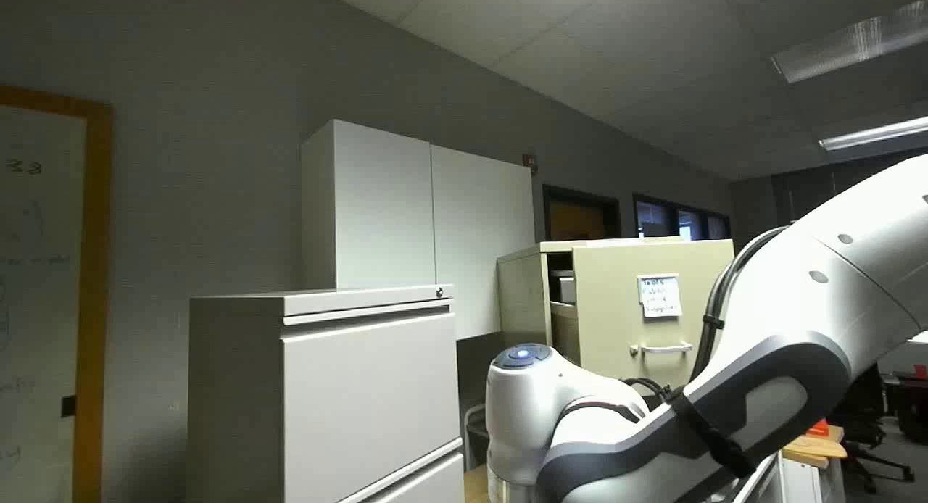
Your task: Close the top drawer of the cabinet to the right.
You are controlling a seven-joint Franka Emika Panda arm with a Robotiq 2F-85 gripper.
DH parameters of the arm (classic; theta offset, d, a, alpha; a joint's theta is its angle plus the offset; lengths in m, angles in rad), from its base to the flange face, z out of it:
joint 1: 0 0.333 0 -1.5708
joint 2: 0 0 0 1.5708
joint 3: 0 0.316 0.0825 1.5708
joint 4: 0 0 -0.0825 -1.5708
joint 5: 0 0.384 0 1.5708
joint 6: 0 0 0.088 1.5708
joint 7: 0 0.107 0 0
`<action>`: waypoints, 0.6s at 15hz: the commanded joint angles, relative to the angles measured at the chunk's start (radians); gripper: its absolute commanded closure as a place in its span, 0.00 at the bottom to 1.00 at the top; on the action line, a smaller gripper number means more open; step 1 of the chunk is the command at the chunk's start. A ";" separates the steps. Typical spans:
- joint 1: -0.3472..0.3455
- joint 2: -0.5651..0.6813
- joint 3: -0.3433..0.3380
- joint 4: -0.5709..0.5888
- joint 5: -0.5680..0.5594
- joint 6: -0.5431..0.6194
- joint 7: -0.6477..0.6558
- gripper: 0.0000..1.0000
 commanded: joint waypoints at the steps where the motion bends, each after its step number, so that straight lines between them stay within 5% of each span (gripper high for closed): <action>1: 0.027 0.004 -0.027 0.001 -0.016 -0.003 0.011 0.00; 9: -0.006 -0.019 0.002 -0.004 -0.085 -0.020 0.085 0.00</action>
